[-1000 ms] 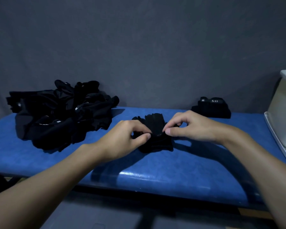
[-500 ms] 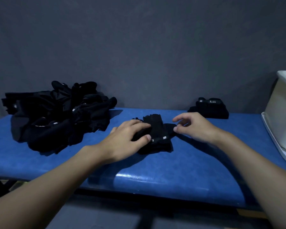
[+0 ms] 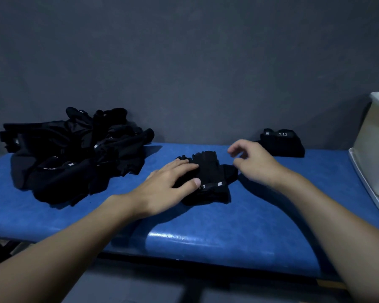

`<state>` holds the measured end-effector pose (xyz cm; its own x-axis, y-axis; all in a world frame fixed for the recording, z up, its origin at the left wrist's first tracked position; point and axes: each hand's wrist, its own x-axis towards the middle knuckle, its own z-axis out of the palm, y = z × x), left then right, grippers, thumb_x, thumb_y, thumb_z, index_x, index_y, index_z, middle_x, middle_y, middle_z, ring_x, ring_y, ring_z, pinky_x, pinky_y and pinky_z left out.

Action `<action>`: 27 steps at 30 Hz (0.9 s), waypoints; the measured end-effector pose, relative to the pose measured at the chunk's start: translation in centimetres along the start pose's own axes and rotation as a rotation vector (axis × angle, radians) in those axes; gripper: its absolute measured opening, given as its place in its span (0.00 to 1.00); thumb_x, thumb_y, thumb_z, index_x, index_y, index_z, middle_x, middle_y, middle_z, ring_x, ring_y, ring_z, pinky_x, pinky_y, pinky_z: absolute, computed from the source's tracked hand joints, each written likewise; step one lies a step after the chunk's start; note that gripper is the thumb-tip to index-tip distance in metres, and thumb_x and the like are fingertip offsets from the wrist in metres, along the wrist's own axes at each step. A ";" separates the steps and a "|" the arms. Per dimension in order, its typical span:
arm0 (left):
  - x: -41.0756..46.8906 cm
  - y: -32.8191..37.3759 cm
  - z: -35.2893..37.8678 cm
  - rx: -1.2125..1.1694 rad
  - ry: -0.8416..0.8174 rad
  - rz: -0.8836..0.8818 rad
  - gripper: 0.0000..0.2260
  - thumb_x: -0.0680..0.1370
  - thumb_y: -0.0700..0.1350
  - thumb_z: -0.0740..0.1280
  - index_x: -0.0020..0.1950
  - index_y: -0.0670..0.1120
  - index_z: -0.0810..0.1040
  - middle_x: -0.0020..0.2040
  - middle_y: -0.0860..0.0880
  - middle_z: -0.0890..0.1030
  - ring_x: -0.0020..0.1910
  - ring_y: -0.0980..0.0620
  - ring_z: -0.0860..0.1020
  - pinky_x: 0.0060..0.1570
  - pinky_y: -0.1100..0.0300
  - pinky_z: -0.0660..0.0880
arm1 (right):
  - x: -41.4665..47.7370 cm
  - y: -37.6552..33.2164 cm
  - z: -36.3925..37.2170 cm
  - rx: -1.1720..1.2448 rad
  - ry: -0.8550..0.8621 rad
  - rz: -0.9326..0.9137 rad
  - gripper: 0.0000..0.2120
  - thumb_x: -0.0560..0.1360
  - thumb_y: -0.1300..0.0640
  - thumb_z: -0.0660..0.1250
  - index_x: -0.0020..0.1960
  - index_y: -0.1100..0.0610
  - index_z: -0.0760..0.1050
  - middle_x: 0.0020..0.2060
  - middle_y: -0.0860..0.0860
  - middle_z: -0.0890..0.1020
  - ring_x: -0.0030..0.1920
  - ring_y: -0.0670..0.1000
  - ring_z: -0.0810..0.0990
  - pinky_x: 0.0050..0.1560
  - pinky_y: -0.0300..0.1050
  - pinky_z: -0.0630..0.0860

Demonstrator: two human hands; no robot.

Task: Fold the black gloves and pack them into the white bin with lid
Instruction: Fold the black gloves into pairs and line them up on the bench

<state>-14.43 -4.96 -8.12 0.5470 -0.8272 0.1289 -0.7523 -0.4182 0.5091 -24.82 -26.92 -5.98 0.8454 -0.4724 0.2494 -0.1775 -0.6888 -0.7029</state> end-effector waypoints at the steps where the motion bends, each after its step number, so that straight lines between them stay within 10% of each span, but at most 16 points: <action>1: 0.0 0.0 -0.1 -0.038 0.029 -0.009 0.31 0.74 0.69 0.54 0.75 0.61 0.66 0.78 0.60 0.61 0.78 0.62 0.54 0.78 0.53 0.53 | -0.1 -0.7 0.0 0.021 0.030 -0.047 0.12 0.75 0.66 0.63 0.52 0.51 0.76 0.44 0.41 0.76 0.34 0.37 0.77 0.35 0.27 0.70; 6: 0.2 -0.8 -0.3 -0.045 0.085 -0.029 0.22 0.82 0.59 0.58 0.75 0.54 0.67 0.74 0.59 0.67 0.73 0.56 0.65 0.73 0.58 0.60 | -0.6 -2.7 1.6 0.032 -0.131 -0.157 0.12 0.76 0.54 0.67 0.59 0.45 0.78 0.57 0.42 0.80 0.54 0.45 0.81 0.55 0.51 0.78; 14: 0.8 -1.9 -0.1 0.156 -0.025 -0.072 0.31 0.78 0.68 0.53 0.78 0.55 0.62 0.81 0.56 0.56 0.80 0.58 0.49 0.78 0.51 0.49 | 0.3 -0.1 3.0 -0.225 -0.286 -0.137 0.20 0.76 0.41 0.64 0.66 0.45 0.75 0.70 0.40 0.72 0.71 0.43 0.68 0.75 0.53 0.60; 22: 1.3 -2.0 -0.1 0.174 -0.032 -0.058 0.27 0.80 0.64 0.56 0.78 0.57 0.62 0.81 0.57 0.55 0.80 0.55 0.49 0.77 0.50 0.47 | -0.2 -0.2 2.7 -0.158 -0.190 -0.238 0.15 0.75 0.44 0.69 0.60 0.46 0.79 0.65 0.42 0.76 0.68 0.43 0.70 0.71 0.51 0.65; 27: 0.5 -1.8 -1.2 0.054 0.080 0.073 0.24 0.76 0.62 0.56 0.67 0.56 0.77 0.74 0.56 0.70 0.75 0.58 0.63 0.75 0.50 0.61 | -1.7 -2.5 0.0 0.020 -0.094 -0.291 0.05 0.75 0.55 0.70 0.40 0.51 0.82 0.41 0.44 0.84 0.39 0.35 0.78 0.42 0.27 0.68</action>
<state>-12.35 -4.20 -7.99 0.5158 -0.8246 0.2324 -0.8087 -0.3790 0.4500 -25.84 -24.37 -4.62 0.9022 -0.2031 0.3805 0.0882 -0.7766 -0.6238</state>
